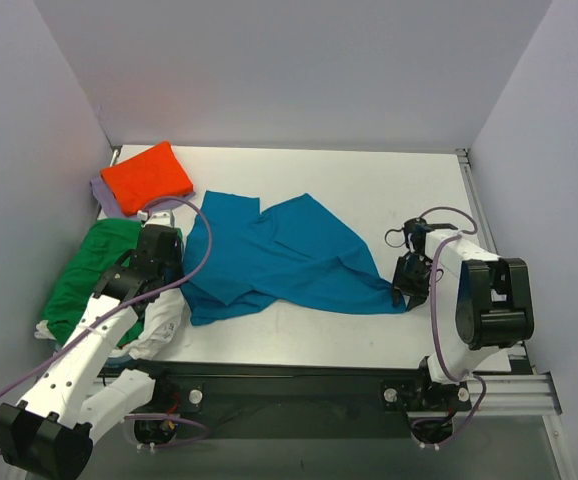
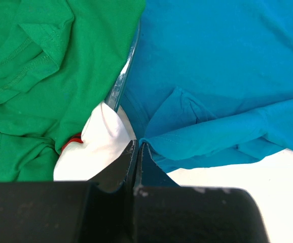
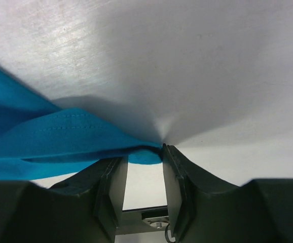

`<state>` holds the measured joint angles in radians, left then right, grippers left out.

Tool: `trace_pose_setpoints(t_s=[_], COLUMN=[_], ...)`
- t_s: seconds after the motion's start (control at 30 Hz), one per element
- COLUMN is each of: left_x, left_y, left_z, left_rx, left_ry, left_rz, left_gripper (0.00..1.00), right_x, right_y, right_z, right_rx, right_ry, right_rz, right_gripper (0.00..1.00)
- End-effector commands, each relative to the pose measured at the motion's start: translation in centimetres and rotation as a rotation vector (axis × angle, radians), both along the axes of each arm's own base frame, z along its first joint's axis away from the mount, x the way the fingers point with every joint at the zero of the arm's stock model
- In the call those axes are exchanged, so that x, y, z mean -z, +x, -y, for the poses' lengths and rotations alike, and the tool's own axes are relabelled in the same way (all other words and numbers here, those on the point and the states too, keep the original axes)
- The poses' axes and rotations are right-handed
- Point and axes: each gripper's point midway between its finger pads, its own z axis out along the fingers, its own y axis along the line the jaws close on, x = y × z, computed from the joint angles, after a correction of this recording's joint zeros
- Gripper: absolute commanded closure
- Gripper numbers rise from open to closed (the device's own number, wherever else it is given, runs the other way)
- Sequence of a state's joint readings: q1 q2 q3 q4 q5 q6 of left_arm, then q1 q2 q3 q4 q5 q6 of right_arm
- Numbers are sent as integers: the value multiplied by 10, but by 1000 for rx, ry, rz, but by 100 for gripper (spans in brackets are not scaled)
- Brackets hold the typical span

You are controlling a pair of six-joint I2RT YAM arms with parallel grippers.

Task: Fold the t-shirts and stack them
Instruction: Flatten out the tshirt

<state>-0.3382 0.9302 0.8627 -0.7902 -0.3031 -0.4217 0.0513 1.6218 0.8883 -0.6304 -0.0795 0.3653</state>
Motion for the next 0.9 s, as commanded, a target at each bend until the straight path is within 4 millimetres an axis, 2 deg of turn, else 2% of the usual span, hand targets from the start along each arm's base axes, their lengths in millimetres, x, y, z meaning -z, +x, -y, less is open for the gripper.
trace_pose_setpoints(t_s=[0.0,0.2,0.37,0.47,0.6,0.67,0.7,0.73,0.8,0.83,0.87], left_x=[-25,-24,-21,-24,-46,-73,-77,-101,-121,-135,-162], left_y=[13,11,13,17,34,49,56,65,80,85,91], left_z=[2,1,1,2,2,4,6,9,15,19,21], left_rx=[-4,-5,-4,-13,-43,-54,-53,-52,-42,-32,-30], left_ry=[-19,-14,-14,-19,-22,-33,-31,-47,-59,-72,-92], left_rz=[82,77,72,86,149,217,222,276,322,350,412], left_gripper=[100,100,100,100,100,100,100,100,100,100,100], right_x=[5,12,13,6,-27,-49,-62,-79,-103,-124,-135], right_y=[-15,-19,-21,-19,-4,10,18,29,41,52,57], right_z=[1,1,1,2,-2,-5,-6,-6,-7,-7,-7], right_rx=[23,39,44,42,74,84,87,90,93,92,94], right_ry=[-6,-6,-2,2,38,64,72,78,89,94,97], right_rz=[-68,-95,-103,-97,-12,38,77,115,176,227,253], right_gripper=[68,76,91,100,100,100,100,100,100,100,100])
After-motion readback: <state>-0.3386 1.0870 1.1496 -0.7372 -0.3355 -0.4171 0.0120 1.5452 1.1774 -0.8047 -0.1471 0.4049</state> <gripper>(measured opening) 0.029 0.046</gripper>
